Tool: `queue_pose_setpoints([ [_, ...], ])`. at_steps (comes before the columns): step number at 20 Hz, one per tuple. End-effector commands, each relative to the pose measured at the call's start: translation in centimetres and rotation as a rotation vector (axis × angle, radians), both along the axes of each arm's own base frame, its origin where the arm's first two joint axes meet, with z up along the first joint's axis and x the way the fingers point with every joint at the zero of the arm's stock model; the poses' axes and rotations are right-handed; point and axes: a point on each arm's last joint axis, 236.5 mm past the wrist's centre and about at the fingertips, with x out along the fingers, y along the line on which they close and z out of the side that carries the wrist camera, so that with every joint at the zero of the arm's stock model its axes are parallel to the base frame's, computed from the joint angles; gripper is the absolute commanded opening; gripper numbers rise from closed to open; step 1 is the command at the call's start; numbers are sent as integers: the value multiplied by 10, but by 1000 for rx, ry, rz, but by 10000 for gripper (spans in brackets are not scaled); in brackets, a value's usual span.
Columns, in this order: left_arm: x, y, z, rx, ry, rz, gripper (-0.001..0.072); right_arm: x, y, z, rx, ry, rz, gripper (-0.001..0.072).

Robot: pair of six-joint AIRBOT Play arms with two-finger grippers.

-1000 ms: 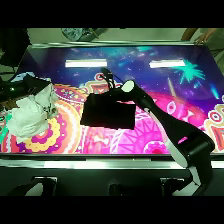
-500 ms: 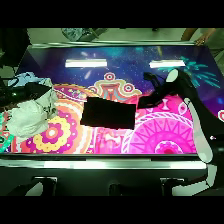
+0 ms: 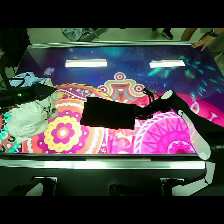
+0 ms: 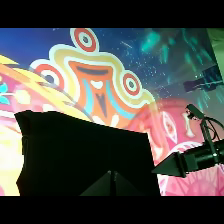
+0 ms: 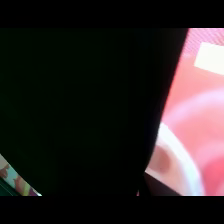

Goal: Fold the shirts.

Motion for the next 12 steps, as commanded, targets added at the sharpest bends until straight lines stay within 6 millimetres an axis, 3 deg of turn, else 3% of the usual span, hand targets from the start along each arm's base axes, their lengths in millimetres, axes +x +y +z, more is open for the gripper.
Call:
queue_pose_setpoints([
  [1,-1,-7,0,1,-3,-15,35,7,19,-4,57,-30,-17,142],
  [2,-1,-7,0,1,-3,-14,36,11,21,1,79,-57,-11,37],
  [4,-1,-6,0,1,-4,-12,35,23,14,20,111,-153,36,36],
  [6,-1,-6,0,1,-4,-12,35,48,-16,51,109,-250,20,36],
  [9,-1,-6,0,1,-2,-12,35,90,-105,112,71,-401,-151,36],
  [12,0,-6,-1,0,1,-12,36,89,-213,154,23,-471,-344,37],
])
